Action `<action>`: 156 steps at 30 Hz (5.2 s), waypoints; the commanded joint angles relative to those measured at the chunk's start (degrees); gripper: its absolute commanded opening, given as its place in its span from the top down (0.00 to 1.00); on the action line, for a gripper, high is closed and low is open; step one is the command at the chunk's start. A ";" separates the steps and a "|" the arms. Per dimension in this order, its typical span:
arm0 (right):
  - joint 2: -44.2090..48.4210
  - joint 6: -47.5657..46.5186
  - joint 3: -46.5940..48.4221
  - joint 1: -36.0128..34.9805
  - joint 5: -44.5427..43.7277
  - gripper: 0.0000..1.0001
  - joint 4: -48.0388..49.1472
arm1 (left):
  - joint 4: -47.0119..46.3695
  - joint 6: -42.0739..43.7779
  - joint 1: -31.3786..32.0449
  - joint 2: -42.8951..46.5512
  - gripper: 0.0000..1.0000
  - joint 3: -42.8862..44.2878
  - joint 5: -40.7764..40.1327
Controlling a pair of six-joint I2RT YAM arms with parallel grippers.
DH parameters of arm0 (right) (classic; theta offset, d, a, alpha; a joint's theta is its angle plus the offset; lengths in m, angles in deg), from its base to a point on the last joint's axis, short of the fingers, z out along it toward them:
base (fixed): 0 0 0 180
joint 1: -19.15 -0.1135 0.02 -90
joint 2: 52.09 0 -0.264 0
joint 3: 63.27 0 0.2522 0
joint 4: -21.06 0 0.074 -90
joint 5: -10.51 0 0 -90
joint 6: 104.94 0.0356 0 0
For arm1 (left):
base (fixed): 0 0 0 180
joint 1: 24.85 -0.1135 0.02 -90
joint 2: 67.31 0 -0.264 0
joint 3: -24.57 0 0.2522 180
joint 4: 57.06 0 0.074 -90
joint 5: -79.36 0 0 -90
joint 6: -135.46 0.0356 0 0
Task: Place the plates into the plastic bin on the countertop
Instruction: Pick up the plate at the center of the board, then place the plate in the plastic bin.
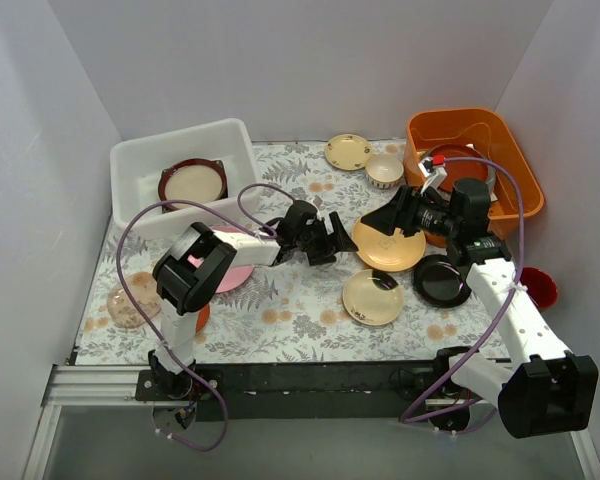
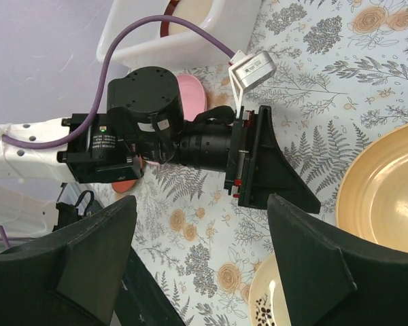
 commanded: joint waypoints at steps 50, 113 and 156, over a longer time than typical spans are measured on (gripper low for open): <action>2.56 0.25 -2.76 1.50 3.71 0.16 2.48 | 11.97 0.60 0.48 -15.32 0.99 13.35 -4.07; 4.59 0.60 -2.76 1.59 4.15 0.11 3.09 | 31.04 11.40 -27.56 21.06 1.00 20.73 -4.69; 3.79 0.33 -4.43 1.59 4.07 0.11 3.18 | 30.52 15.09 -62.45 20.46 1.00 8.42 6.04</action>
